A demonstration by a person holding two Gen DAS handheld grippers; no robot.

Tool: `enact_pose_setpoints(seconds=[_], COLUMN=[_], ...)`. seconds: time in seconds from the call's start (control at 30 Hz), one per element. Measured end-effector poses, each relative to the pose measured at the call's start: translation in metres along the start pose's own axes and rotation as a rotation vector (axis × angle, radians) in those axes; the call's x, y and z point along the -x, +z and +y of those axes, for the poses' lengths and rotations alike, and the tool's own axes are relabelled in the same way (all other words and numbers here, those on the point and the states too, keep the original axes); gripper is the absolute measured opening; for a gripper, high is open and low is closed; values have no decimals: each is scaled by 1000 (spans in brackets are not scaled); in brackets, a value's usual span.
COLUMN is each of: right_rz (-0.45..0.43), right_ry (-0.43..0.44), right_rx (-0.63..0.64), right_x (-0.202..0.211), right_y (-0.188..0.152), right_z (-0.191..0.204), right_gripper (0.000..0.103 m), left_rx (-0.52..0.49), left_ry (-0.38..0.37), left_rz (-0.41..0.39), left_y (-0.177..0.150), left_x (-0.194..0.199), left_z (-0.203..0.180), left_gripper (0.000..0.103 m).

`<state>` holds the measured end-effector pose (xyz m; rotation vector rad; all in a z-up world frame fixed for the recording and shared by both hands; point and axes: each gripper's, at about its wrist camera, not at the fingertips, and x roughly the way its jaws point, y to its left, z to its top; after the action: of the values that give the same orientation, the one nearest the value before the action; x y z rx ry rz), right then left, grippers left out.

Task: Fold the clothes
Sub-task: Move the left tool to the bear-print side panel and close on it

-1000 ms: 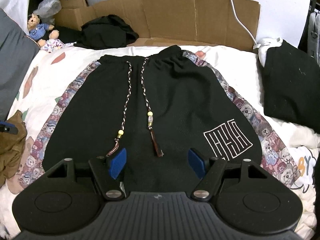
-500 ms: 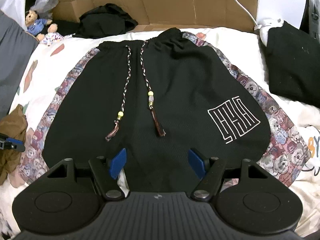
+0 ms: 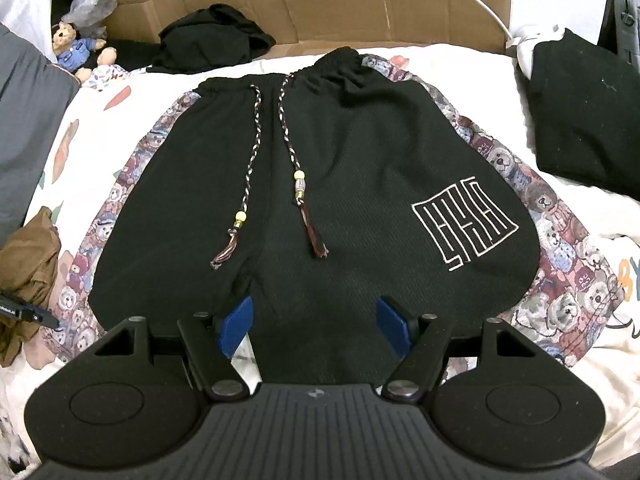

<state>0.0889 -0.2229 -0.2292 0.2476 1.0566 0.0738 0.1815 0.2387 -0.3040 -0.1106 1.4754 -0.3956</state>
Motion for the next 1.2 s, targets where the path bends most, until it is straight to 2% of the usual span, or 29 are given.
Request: enact_pose_setpoints(seconds=[0.13,0.4,0.53,0.67,0.73,0.8,0.87,0.97,1.2], right_rz=[5,19,21,22,24,29,33,36,28], right_ry=[-4,11,15,14,16,18,19,19,20], right_rx=[9,2,4,4,3,6,7,4,18], right_x=[-2,-6,-7,-7,-7,-8,-9,-10,-7], right_y=[-2,-4,-5,-7,-7,-9,-10,-10,-10], right_z=[0,-1,0,0,0,1,2,3,5], right_gripper=[73,73,73,73,73,73,73,73,73], left_rx=[7,47,16,30,43,33,-15,-69,74], left_ry=[23,-7,6,3,-10,-28,-25,5,-78], left_rz=[14,42,29,23,16,6,-2,-1,-20], left_y=[-5,-17,-22,-23,-24,-27,-31,-33,-35], left_x=[1,-15,-22,-23,-23,-24,-26,-29,-23], left_z=[6,13,5,5,5,-1,-12,-22,4], left_gripper=[30,28,28,30,38,60,70,72,63])
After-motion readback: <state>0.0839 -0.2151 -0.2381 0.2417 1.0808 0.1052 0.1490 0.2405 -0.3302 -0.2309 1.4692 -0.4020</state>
